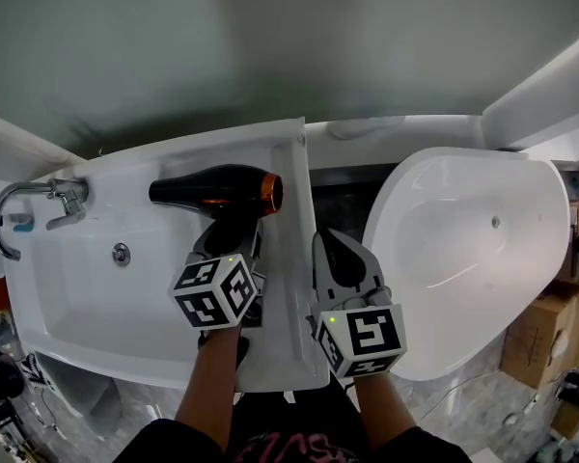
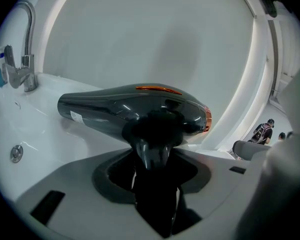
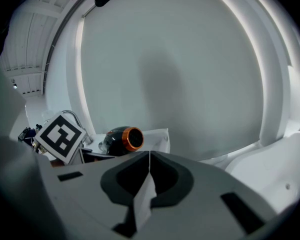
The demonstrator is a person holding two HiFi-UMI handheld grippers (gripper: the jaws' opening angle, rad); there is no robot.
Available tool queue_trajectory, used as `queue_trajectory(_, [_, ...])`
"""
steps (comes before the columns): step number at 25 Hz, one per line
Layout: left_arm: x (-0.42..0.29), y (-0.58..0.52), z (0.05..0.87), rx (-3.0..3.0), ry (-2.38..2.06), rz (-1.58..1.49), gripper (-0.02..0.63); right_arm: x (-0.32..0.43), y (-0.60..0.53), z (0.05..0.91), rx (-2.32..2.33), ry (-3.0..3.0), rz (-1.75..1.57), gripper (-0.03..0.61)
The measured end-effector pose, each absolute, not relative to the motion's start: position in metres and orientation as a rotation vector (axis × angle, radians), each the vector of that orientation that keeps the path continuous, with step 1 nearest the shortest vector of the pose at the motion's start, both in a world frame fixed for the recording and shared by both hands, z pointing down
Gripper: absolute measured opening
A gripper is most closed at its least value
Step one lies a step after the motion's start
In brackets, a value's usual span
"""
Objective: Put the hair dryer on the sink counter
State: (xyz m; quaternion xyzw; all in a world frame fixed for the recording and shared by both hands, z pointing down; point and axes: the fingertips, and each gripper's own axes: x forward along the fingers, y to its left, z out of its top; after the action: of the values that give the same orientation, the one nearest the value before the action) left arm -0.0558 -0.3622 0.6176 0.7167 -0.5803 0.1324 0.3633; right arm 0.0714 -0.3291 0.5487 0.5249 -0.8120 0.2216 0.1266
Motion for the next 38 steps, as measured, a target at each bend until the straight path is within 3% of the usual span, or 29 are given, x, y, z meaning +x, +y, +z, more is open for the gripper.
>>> queue_trajectory(22, [-0.049,-0.349,0.647,1.808,-1.439,0.606,0.209,0.074,-0.324,0.552,1.523,-2.357,0.662,0.021])
queue_trajectory(38, [-0.058,-0.327,0.621,1.877,-1.473,0.564,0.235,0.065,-0.314,0.535,1.521,-2.398,0.635,0.021])
